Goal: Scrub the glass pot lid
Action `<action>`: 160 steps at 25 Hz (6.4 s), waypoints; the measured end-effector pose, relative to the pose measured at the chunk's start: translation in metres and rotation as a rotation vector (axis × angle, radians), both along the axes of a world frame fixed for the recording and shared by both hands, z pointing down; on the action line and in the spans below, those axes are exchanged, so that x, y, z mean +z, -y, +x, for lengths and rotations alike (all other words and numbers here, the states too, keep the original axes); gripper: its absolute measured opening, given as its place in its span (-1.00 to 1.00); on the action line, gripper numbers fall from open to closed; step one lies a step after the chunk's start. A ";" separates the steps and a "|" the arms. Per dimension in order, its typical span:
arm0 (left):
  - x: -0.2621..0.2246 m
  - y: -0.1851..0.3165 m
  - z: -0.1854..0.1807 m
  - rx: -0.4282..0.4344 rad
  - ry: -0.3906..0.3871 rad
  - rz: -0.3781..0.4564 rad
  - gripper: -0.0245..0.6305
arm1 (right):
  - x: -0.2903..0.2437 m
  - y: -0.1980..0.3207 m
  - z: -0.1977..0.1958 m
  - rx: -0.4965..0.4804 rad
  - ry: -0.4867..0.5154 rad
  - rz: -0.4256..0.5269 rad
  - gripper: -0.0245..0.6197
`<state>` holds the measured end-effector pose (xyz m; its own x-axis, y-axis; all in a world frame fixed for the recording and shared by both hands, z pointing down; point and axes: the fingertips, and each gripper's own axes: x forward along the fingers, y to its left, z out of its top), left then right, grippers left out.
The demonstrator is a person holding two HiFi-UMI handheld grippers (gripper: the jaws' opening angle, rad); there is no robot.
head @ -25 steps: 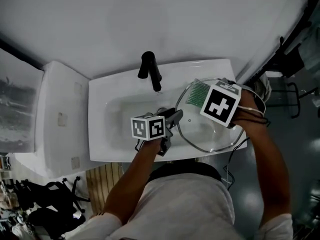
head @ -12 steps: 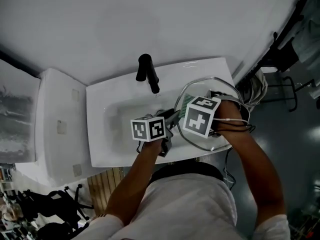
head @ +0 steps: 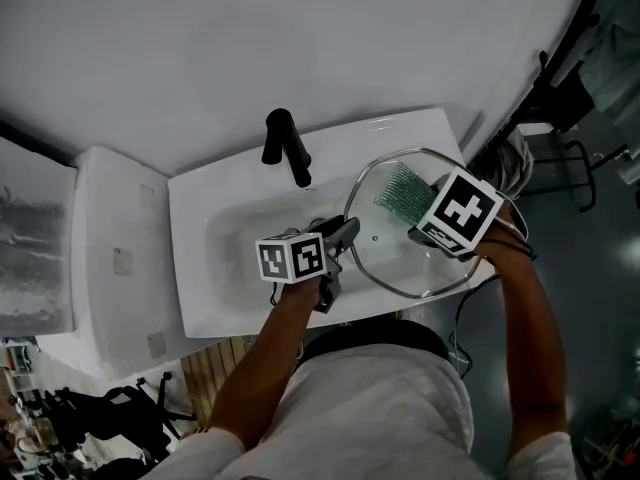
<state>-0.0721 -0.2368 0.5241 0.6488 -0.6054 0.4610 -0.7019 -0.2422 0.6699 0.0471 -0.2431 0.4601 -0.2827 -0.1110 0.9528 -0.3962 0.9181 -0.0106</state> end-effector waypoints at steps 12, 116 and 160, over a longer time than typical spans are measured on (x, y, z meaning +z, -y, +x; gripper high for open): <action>-0.003 0.001 0.002 -0.001 -0.007 0.004 -0.46 | 0.011 0.014 0.075 0.319 0.294 -0.138 0.16; -0.005 0.000 0.000 -0.010 0.037 0.007 -0.47 | 0.032 -0.098 0.075 0.441 0.372 0.223 0.16; -0.257 -0.023 0.028 -0.028 0.264 0.884 -0.84 | -0.186 -0.018 -0.004 0.271 1.127 0.502 0.16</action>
